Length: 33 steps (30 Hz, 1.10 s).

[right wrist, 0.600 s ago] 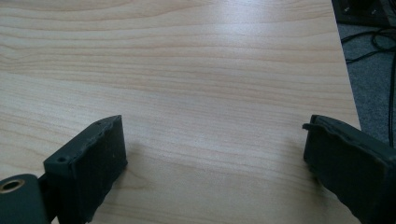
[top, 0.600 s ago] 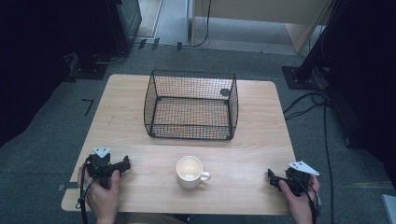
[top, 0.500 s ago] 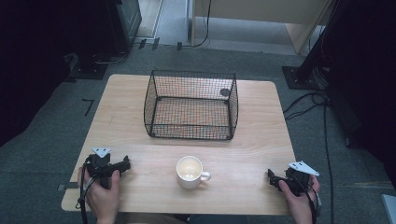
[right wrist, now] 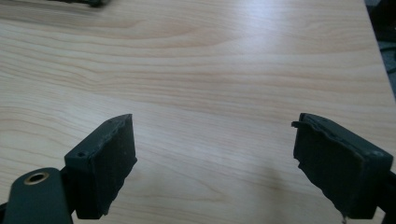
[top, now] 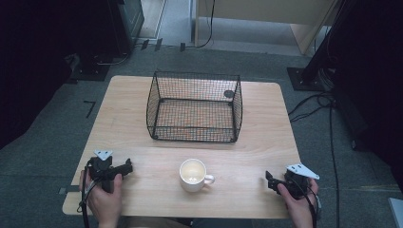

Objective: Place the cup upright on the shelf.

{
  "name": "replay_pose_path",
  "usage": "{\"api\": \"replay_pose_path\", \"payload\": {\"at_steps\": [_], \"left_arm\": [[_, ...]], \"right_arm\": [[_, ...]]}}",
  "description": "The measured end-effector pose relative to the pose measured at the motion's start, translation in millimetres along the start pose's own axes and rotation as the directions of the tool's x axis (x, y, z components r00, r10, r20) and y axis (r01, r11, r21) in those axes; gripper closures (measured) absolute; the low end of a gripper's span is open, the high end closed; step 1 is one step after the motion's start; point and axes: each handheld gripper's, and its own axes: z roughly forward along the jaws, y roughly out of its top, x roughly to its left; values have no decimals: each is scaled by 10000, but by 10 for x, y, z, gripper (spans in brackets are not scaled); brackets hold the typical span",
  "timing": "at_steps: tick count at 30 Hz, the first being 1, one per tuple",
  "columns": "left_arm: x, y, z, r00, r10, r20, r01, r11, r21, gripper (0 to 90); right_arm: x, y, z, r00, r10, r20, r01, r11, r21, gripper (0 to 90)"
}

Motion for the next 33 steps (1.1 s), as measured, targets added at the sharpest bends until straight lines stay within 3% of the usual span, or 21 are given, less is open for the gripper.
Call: {"api": "replay_pose_path", "payload": {"at_steps": [10, 17, 19, 28, 33], "left_arm": [[1, 0, 0, 10000, 1, 0, -1, 10000, 5, 0], [0, 0, 0, 10000, 1, 1, -1, 10000, 4, 0], [0, 0, 0, 10000, 2, -3, -2, 10000, 4, 0], [0, 0, 0, 10000, 3, -3, -3, 10000, -1, 0], [1, 1, 0, 10000, 8, 0, -8, 10000, 5, 0]], "right_arm": [[321, 148, -38, 9940, -715, -822, 704, 9974, -171, 131], [509, 180, -6, 9853, -1110, -1301, 1092, 9938, -210, 133], [598, 207, -11, 9794, -1306, -1543, 1272, 9914, -314, 133], [770, 262, 5, 9686, -1497, -1987, 1439, 9886, -434, 137], [941, 276, -5, 9454, -1807, -2712, 1705, 9835, -611, 169]]}}
